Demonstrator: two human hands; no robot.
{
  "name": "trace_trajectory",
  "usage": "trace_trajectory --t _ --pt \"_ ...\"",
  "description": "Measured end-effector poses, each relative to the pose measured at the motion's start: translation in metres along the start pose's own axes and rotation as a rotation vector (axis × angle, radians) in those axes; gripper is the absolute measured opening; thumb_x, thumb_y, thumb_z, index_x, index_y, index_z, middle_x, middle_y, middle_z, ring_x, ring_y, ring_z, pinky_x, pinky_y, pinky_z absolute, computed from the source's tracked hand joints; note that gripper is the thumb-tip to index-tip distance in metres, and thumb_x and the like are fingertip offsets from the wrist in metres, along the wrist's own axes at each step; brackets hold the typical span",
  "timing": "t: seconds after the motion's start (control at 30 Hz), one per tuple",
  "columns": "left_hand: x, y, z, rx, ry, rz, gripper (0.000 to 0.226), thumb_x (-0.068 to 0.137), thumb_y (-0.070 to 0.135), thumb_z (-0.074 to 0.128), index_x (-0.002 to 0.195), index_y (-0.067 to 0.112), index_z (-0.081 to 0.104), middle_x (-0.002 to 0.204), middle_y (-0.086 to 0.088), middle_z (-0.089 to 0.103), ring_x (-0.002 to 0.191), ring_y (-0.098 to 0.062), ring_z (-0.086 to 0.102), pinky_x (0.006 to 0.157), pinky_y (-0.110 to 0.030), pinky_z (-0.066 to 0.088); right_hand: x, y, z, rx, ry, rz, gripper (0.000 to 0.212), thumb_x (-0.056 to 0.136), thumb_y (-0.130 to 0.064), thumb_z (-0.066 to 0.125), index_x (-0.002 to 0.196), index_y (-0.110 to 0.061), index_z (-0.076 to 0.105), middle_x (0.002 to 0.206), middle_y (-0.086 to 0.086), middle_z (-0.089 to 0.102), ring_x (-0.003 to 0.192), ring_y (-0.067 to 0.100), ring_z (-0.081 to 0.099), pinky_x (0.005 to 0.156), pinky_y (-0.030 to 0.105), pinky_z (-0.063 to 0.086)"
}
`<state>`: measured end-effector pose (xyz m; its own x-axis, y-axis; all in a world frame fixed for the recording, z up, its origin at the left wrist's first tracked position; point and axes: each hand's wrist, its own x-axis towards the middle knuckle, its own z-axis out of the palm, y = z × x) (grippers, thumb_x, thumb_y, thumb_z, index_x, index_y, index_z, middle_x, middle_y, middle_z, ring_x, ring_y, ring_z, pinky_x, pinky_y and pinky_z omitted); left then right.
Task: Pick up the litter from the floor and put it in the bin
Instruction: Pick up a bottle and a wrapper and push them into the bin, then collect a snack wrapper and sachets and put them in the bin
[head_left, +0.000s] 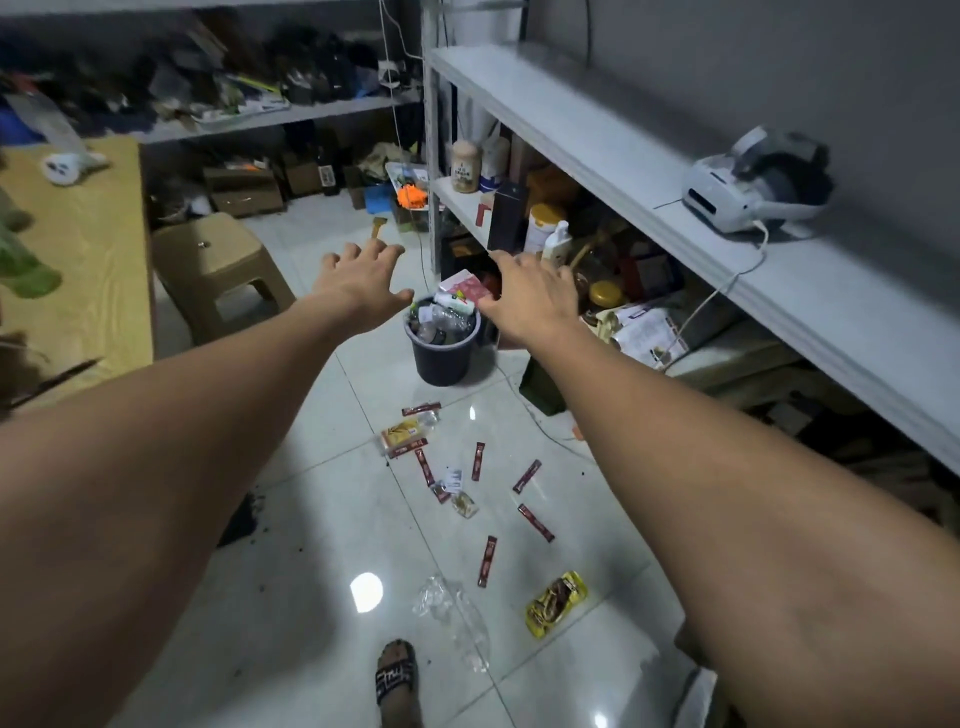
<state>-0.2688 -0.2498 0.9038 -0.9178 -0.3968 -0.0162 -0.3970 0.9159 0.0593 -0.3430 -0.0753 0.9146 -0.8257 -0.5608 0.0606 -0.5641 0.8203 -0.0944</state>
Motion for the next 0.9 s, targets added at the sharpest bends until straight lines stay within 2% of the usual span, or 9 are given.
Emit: trace_trajectory --t 0.1,0.23,0.53,0.73,0.9 --pt "-0.014 0.007 0.014 0.001 -0.022 -0.001 0.063 0.094 0.045 0.046 0.147 0.019 0.026 0.15 -0.01 0.031 0.135 -0.034 0.03 0.111 -0.048 0.024 -0.02 0.012 0.012 -0.004 -0.036 0.012 0.061 0.092 -0.043 0.05 0.147 -0.024 0.032 0.148 0.008 0.038 0.133 0.028 0.037 0.107 0.042 0.027" --pt "-0.026 0.013 0.034 0.0 -0.038 0.01 0.061 0.094 0.045 0.046 0.146 0.018 0.028 0.15 -0.011 0.031 0.136 -0.034 0.03 0.111 -0.048 0.023 -0.039 0.026 0.024 -0.04 -0.055 0.041 0.061 0.092 -0.044 0.05 0.147 -0.023 0.032 0.143 0.009 0.044 0.13 0.028 0.04 0.105 0.042 0.029" --pt "-0.059 0.031 0.069 -0.043 -0.011 0.075 0.058 0.093 0.04 0.047 0.145 0.018 0.031 0.147 -0.012 0.034 0.133 -0.034 0.033 0.11 -0.047 0.025 -0.076 0.023 0.039 -0.061 -0.006 0.099 0.059 0.092 -0.042 0.051 0.145 -0.022 0.035 0.141 0.008 0.046 0.129 0.028 0.041 0.105 0.042 0.029" --pt "-0.096 0.02 0.139 -0.023 -0.087 0.088 0.063 0.092 0.042 0.047 0.147 0.018 0.026 0.147 -0.011 0.035 0.133 -0.033 0.033 0.11 -0.046 0.025 -0.113 0.014 0.106 -0.063 -0.085 0.099 0.059 0.092 -0.042 0.051 0.146 -0.023 0.034 0.141 0.008 0.045 0.13 0.028 0.04 0.105 0.043 0.029" --pt "-0.122 0.03 0.239 -0.051 -0.166 0.1 0.06 0.093 0.04 0.048 0.145 0.017 0.029 0.146 -0.01 0.036 0.132 -0.032 0.034 0.109 -0.044 0.026 -0.142 0.034 0.191 -0.074 -0.171 0.124 0.059 0.093 -0.04 0.049 0.147 -0.024 0.032 0.142 0.008 0.044 0.128 0.027 0.041 0.104 0.042 0.029"
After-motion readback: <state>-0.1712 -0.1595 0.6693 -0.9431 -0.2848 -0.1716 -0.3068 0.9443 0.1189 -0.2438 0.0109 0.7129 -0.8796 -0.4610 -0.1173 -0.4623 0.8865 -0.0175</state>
